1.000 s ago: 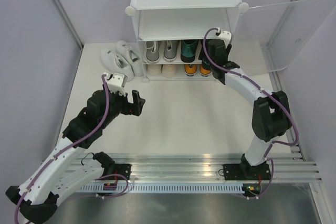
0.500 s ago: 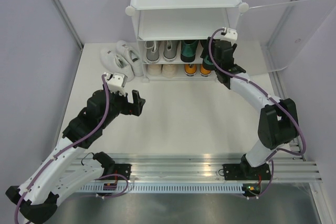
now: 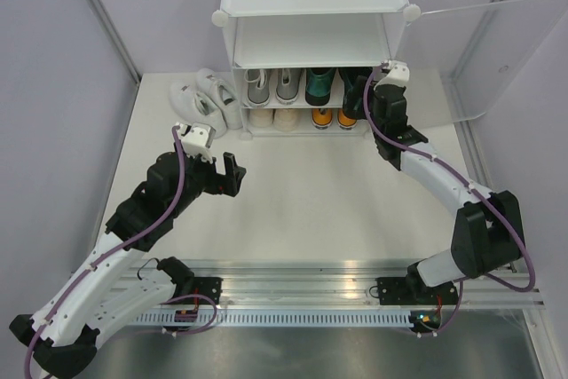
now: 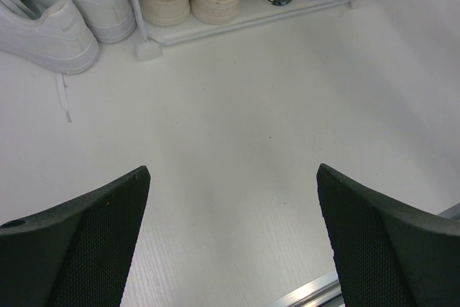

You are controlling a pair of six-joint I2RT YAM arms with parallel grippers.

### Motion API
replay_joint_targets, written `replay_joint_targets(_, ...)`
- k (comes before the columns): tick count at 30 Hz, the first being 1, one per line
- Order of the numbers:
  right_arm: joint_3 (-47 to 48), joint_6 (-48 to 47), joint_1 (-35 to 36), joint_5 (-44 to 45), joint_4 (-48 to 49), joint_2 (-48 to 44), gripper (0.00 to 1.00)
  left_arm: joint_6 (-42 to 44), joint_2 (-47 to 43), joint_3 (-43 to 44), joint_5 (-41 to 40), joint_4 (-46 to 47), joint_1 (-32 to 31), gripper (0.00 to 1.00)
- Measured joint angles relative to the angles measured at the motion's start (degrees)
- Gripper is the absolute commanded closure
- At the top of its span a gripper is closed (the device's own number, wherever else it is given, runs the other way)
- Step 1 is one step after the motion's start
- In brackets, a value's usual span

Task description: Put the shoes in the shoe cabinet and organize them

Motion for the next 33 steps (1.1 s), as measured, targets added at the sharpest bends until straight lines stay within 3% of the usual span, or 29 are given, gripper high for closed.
replay_joint_targets(6, -3.5, 0.0, -0.3, -1.8, 0.2, -5.0, 0.21, 0.0, 0.0, 0.0, 0.0, 0.0, 0.0, 0.01)
replay_joint_targets(9, -5.1, 0.0, -0.3, -2.7, 0.5, -6.9, 0.31, 0.0, 0.0, 0.0, 0.0, 0.0, 0.0, 0.01)
replay_joint_targets(13, -7.8, 0.5, -0.3, -3.8, 0.4, -8.8, 0.54, 0.0, 0.0, 0.0, 0.0, 0.0, 0.0, 0.01)
replay_joint_targets(16, -9.9, 0.8, -0.3, -4.7, 0.9, -9.6, 0.62, 0.0, 0.0, 0.0, 0.0, 0.0, 0.0, 0.01)
replay_joint_targets(22, -11.7, 0.8, -0.3, -6.5, 1.3, -9.4, 0.69, 0.0, 0.0, 0.0, 0.0, 0.0, 0.0, 0.00)
replay_joint_targets(33, -9.2, 0.0, -0.2, -6.7, 4.2, -2.1, 0.73, 0.0, 0.2, 0.0, 0.0, 0.0, 0.0, 0.01)
